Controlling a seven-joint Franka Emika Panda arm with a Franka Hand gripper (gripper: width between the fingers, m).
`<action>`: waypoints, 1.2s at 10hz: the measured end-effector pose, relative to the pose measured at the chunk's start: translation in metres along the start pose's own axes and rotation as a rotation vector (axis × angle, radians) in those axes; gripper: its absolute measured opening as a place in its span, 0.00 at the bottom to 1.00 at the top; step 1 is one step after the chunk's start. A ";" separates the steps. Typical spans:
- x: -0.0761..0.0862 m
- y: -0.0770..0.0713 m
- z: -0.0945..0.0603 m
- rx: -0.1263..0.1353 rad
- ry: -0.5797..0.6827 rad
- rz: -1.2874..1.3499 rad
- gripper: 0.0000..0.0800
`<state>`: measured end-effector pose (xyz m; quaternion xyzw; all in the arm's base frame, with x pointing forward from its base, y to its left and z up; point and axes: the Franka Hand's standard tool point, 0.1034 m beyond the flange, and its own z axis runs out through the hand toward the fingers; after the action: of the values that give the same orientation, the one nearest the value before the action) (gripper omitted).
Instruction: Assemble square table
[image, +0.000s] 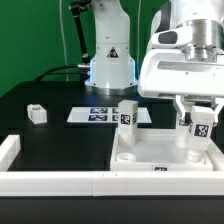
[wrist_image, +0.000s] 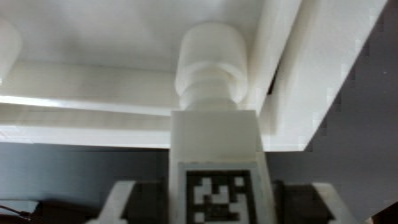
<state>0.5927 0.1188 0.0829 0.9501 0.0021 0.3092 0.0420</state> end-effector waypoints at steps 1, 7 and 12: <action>-0.003 0.000 0.002 -0.002 -0.004 -0.005 0.36; 0.000 -0.001 0.009 -0.012 0.000 -0.012 0.36; 0.000 -0.001 0.009 -0.012 0.000 -0.024 0.79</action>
Offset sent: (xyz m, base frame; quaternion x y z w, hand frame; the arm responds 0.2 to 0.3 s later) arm 0.0092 0.0055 -0.0163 0.0026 0.0130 0.0062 0.9999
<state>0.5977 0.1192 0.0759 0.9497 0.0119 0.3086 0.0513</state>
